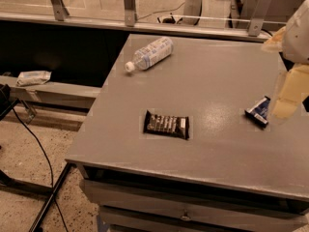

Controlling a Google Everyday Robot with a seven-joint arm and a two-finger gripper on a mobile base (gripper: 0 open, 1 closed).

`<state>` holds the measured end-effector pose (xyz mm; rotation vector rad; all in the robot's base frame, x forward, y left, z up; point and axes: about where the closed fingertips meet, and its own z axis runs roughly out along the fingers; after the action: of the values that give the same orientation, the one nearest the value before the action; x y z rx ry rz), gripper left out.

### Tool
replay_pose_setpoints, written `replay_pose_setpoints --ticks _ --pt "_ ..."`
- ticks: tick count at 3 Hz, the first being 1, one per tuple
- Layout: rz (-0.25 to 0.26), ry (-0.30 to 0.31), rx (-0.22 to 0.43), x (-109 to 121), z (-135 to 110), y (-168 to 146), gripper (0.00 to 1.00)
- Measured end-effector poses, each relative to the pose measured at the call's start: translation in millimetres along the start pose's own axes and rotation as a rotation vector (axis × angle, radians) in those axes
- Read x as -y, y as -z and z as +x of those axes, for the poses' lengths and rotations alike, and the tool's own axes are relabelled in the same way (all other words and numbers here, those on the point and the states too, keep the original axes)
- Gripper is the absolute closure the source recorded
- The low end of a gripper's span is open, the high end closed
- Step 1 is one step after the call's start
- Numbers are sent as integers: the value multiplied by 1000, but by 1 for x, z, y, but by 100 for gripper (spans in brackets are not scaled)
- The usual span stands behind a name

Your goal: Move rxbar blueberry near blue plastic bottle

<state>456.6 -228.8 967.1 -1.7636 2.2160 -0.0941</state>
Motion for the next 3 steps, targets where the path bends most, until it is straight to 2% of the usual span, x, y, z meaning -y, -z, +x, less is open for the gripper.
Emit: replay_pose_setpoints --ticks 1,2,3 --pt "-28 109 7 32 21 -20 0" --pt "-19 189 15 37 20 -22 0" --pt "-16 185 12 37 19 -22 0"
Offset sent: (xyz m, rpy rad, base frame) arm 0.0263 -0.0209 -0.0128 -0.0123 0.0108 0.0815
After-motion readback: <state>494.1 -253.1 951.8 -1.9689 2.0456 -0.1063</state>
